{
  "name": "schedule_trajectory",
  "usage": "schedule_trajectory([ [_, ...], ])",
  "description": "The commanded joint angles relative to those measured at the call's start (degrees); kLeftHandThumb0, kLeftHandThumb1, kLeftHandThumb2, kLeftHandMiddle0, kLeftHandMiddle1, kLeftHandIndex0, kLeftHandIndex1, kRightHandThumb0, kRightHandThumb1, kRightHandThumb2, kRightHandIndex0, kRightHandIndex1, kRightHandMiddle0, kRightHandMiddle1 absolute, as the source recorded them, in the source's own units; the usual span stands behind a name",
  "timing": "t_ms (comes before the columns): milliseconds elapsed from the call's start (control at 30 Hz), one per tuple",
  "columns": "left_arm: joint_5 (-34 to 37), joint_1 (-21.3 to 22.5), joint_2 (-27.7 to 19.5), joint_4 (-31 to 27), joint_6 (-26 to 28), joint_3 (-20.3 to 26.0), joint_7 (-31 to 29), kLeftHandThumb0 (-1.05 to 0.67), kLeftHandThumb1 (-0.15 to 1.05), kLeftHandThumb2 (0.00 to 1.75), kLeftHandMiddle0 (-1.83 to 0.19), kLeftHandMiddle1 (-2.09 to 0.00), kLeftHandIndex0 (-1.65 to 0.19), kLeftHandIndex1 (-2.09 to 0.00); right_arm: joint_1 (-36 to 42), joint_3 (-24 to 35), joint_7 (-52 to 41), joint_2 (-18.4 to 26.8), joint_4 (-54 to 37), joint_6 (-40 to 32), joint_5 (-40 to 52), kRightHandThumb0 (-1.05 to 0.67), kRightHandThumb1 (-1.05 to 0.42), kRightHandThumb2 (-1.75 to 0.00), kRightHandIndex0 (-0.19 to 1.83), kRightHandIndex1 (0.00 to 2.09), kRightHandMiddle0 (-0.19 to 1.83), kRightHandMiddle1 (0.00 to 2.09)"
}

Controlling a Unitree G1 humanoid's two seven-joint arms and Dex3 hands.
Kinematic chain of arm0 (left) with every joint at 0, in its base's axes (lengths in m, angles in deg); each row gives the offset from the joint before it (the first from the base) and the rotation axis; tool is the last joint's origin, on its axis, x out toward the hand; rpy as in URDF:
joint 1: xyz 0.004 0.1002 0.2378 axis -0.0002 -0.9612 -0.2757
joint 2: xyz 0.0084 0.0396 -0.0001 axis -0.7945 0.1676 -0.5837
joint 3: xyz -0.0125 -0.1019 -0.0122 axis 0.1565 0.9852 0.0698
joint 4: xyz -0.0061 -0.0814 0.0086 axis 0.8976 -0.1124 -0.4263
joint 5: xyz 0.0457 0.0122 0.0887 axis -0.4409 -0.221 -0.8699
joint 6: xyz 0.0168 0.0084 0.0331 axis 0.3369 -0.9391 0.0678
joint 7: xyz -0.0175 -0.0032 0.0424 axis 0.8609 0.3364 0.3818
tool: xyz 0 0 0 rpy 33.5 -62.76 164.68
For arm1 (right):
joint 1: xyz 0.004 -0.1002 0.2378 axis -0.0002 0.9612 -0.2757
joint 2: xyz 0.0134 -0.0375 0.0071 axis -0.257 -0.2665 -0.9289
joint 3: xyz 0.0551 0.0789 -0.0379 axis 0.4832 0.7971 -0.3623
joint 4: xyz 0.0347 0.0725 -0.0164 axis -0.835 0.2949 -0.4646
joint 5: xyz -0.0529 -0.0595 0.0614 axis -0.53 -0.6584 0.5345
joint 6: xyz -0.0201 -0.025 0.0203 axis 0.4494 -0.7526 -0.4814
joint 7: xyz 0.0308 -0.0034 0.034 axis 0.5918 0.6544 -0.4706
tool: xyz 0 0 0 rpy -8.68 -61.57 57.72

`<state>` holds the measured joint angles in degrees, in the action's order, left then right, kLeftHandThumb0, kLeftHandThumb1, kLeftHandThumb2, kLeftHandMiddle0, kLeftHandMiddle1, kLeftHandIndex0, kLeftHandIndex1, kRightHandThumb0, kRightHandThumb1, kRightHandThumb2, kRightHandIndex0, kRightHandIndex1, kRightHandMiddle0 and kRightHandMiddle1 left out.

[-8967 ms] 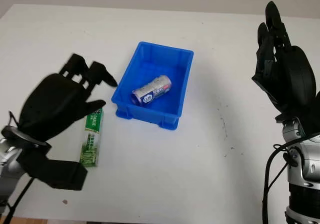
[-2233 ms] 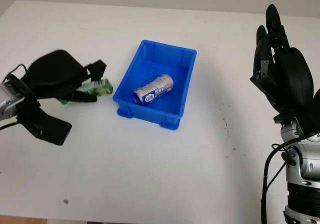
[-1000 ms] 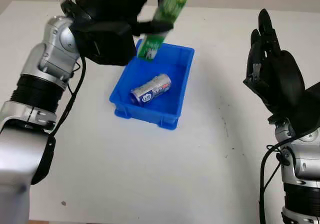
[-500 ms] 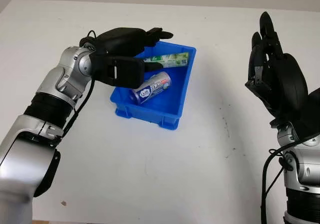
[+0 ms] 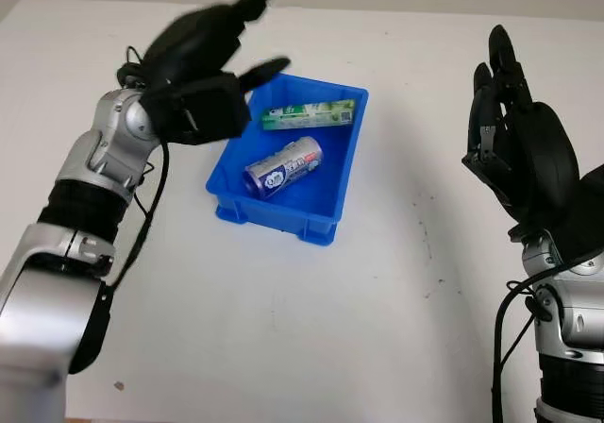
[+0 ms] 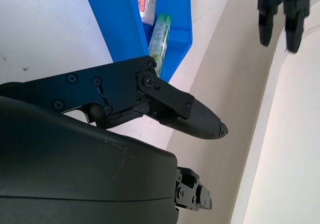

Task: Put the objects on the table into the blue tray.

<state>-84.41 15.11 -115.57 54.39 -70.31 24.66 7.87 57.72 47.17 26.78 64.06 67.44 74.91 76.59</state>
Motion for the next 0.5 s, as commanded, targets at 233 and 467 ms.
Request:
schedule_trajectory([
  [233, 24.27, -17.18, 6.21, -9.17, 2.39, 13.06, -6.89, -0.73, 1.05, 0.65, 0.13, -0.03, 0.15, -0.08, -5.06, -0.97, 2.8, -1.28, 3.58, -1.72, -1.04, -0.65, -1.05, -0.9, -0.19, 0.0, -0.19, 0.0],
  [467, 29.39, -25.01, 8.8, -13.3, 2.93, 16.17, -8.36, -0.73, 1.05, 0.65, 0.17, -0.04, 0.19, -0.05, -6.14, -2.7, 3.49, -3.04, 5.43, -2.98, -1.46, -0.68, -1.05, -0.91, -0.19, 0.0, -0.19, 0.0],
])
